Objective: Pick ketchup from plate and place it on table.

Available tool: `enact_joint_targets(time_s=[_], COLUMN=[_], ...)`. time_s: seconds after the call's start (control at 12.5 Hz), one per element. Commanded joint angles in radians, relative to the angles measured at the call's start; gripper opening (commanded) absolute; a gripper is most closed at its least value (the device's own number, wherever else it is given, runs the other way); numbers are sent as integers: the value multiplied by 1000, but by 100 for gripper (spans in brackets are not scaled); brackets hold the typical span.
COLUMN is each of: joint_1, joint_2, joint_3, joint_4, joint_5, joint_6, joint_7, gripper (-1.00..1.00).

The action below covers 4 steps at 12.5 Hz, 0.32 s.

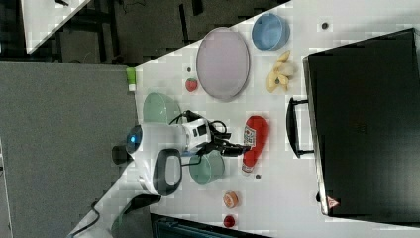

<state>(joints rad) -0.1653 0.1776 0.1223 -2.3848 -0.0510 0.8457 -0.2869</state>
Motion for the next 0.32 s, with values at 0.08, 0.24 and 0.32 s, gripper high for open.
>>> enact_joint_targets(time_s=[0.08, 0.24, 0.32], joint_1=[0, 0, 0], joint_2=[-126, -183, -203], joint_3=[-1, 1, 1], joint_4=[123, 223, 276], joint_5=[6, 9, 10], joint_6=[-158, -246, -276], joint_7=[115, 151, 198], gripper=[100, 100, 100])
